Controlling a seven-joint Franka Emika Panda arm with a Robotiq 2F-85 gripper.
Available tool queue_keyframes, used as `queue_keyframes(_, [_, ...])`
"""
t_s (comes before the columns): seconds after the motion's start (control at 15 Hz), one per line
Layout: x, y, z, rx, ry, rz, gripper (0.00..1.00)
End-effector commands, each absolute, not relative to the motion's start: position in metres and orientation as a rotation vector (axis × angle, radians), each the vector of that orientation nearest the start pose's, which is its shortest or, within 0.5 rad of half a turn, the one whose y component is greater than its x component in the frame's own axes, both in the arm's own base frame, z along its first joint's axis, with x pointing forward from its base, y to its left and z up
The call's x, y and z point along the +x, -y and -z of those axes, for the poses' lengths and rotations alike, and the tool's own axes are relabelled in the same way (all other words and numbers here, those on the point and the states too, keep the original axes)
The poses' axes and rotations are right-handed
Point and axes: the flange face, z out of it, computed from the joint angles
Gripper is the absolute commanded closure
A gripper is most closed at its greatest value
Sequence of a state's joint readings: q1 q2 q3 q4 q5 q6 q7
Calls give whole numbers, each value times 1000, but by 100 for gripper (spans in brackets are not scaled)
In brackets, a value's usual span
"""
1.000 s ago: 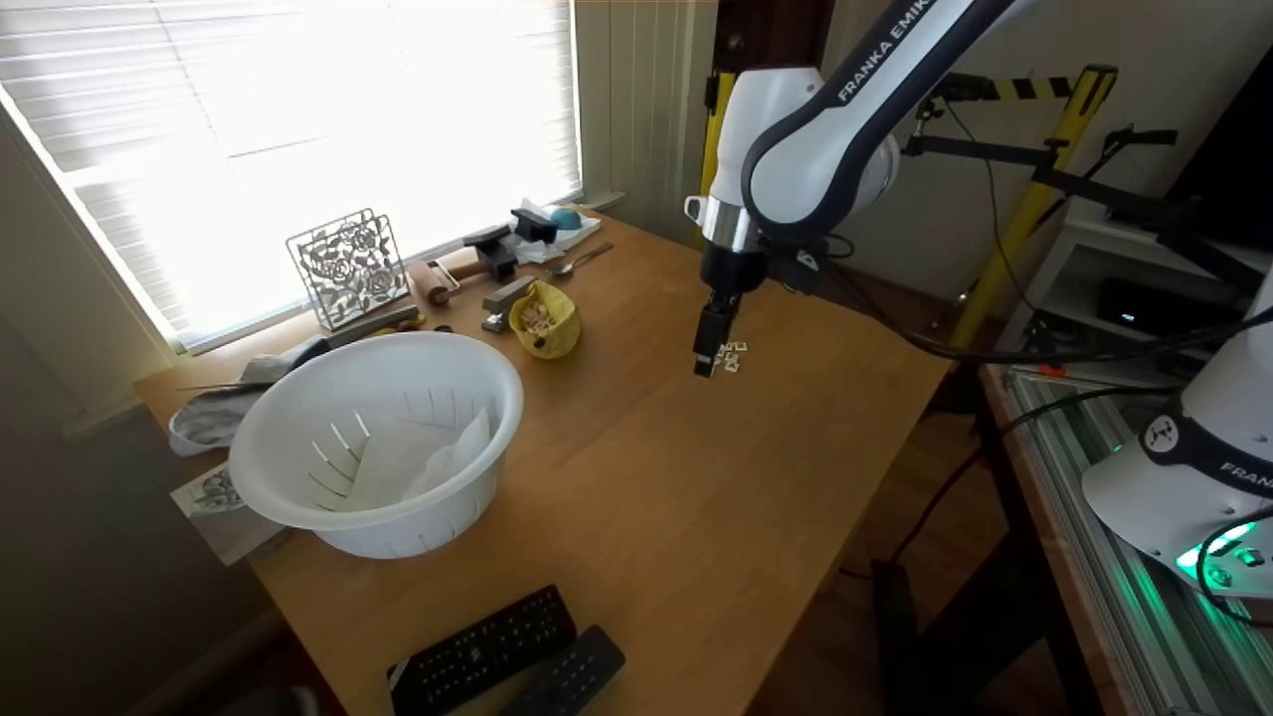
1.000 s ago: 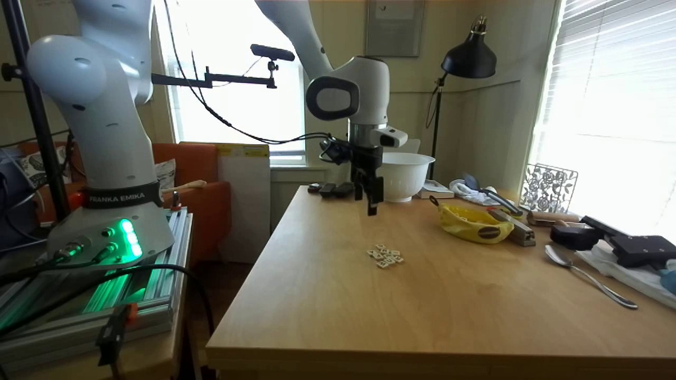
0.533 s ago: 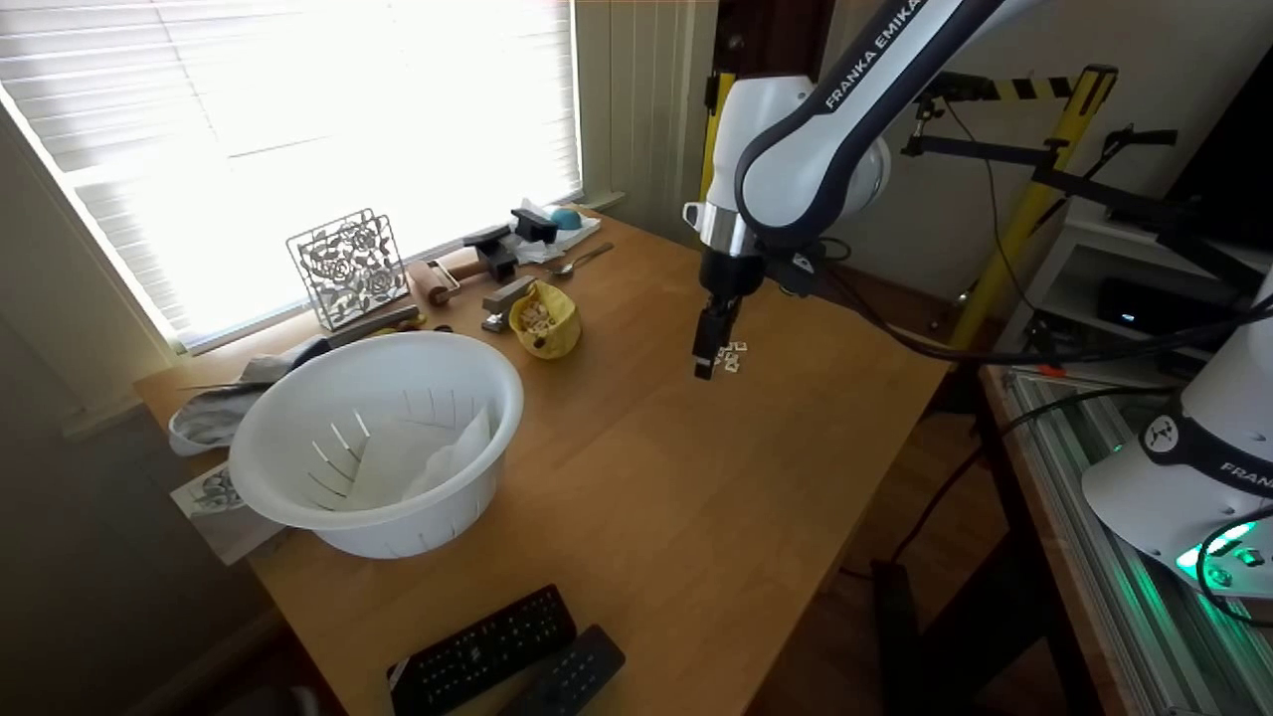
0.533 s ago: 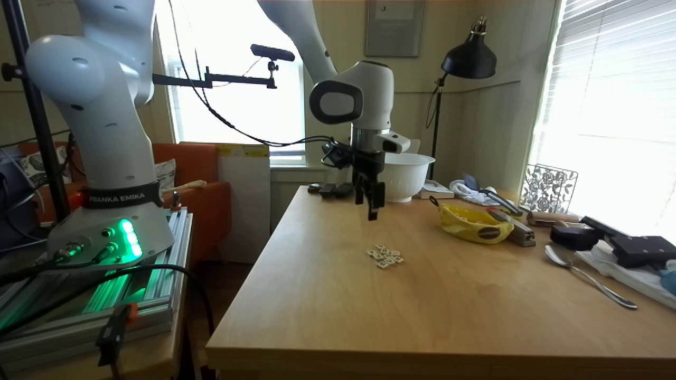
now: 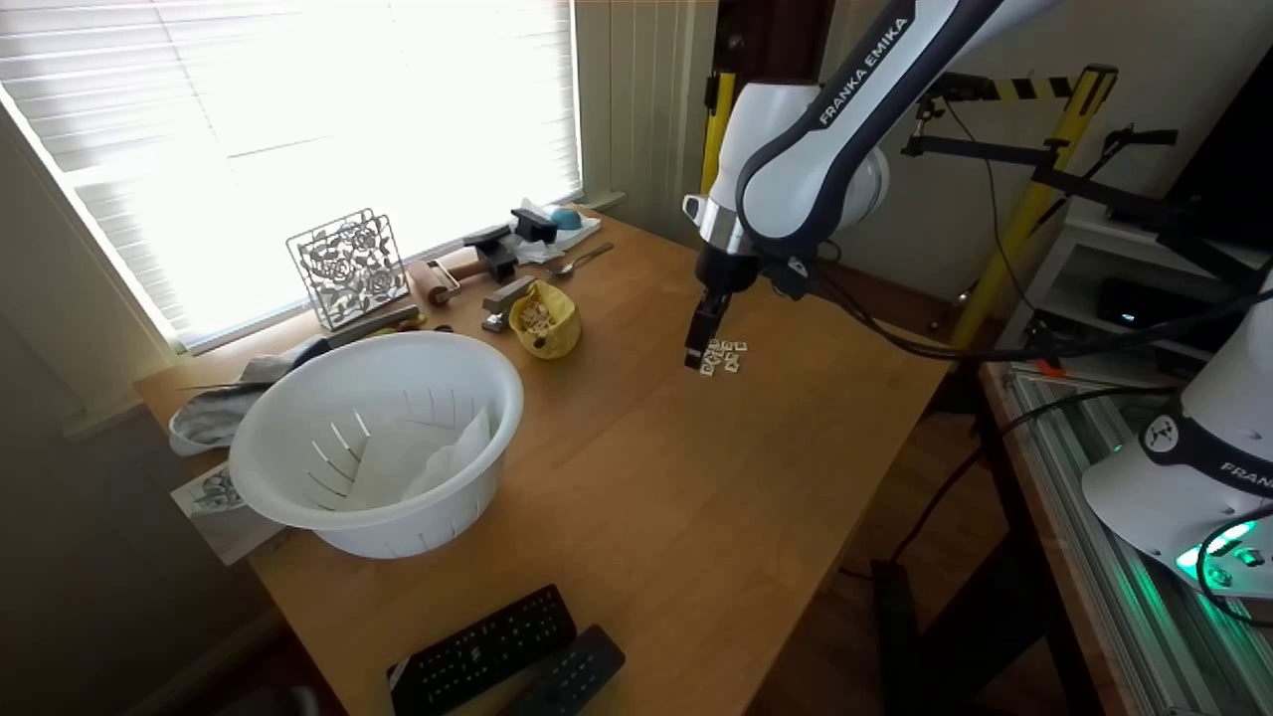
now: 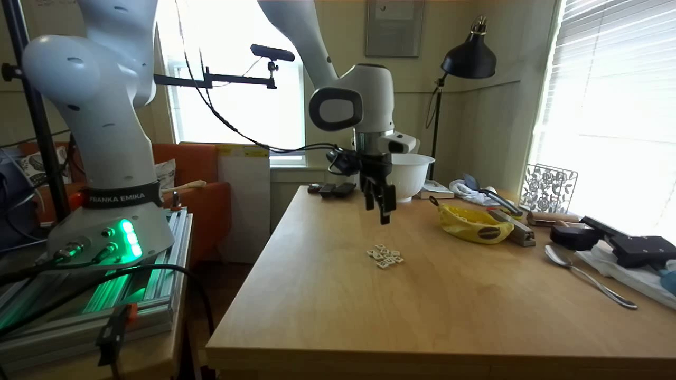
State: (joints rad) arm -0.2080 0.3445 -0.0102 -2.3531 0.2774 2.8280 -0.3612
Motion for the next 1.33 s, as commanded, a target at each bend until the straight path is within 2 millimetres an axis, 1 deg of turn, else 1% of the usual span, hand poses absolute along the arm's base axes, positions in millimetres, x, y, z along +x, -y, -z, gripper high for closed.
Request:
queue_keyframes(0.0, [509,136,-182,-3088,-159,281,41])
queue_keyframes(0.2, [507,141,-171,-3087,-183,292,62])
queue_keyframes(0.47, [505,146,-162,-3102,-225,313,90])
queue_keyframes(0.53, [503,147,-160,-3103,-249,309,96])
queue_keyframes(0.6, [501,147,-159,-3108,-272,302,100])
queue_keyframes(1.13, [496,155,-162,-3129,-367,276,100])
queue_keyframes(1.27, [495,154,-159,-3131,-369,256,100])
